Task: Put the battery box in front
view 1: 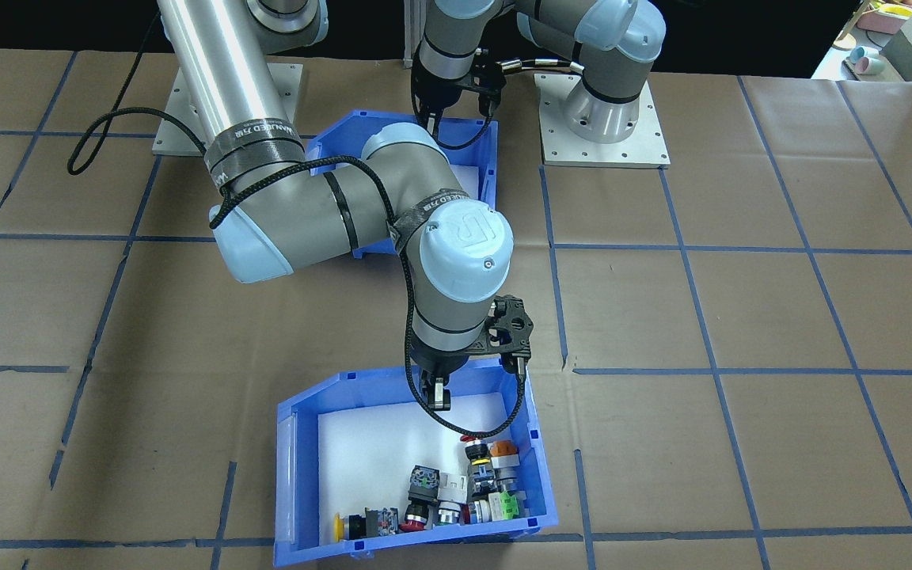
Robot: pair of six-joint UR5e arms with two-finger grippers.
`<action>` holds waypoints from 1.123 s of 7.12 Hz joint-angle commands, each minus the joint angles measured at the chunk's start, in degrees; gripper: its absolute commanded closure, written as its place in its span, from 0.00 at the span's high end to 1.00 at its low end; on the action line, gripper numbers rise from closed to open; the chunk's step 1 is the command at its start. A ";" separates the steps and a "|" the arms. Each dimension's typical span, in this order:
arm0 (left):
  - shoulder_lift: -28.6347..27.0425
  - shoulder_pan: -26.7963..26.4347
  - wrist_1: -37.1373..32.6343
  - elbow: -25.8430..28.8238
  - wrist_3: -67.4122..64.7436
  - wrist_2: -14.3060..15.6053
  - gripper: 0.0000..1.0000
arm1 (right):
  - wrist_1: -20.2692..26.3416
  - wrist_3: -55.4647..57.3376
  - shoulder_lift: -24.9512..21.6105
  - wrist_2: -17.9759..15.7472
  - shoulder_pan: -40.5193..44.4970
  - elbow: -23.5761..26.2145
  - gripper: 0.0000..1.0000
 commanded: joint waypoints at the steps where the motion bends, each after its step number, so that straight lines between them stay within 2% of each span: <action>1: 3.27 0.70 -2.05 1.78 2.17 2.53 0.00 | 0.04 -0.16 -2.09 -1.59 -1.43 -1.21 0.05; 2: 4.84 1.75 -3.80 1.87 3.22 3.67 0.00 | 1.61 -0.25 -3.76 -4.31 -3.35 -0.60 0.05; 4: 8.80 11.98 -9.24 2.48 9.35 3.25 0.00 | 1.89 -3.83 -7.45 -5.21 -9.32 3.42 0.06; 6: 11.18 20.79 -12.34 3.97 17.08 -0.43 0.00 | 1.63 -12.77 -13.51 -4.95 -18.26 10.96 0.06; 7: 9.45 25.27 -11.91 3.89 21.39 -2.19 0.00 | 1.45 -17.26 -16.58 -4.51 -22.58 14.40 0.06; 8: 8.39 28.44 -11.47 3.98 24.65 -6.12 0.00 | 1.45 -21.92 -19.39 -4.51 -25.40 16.61 0.06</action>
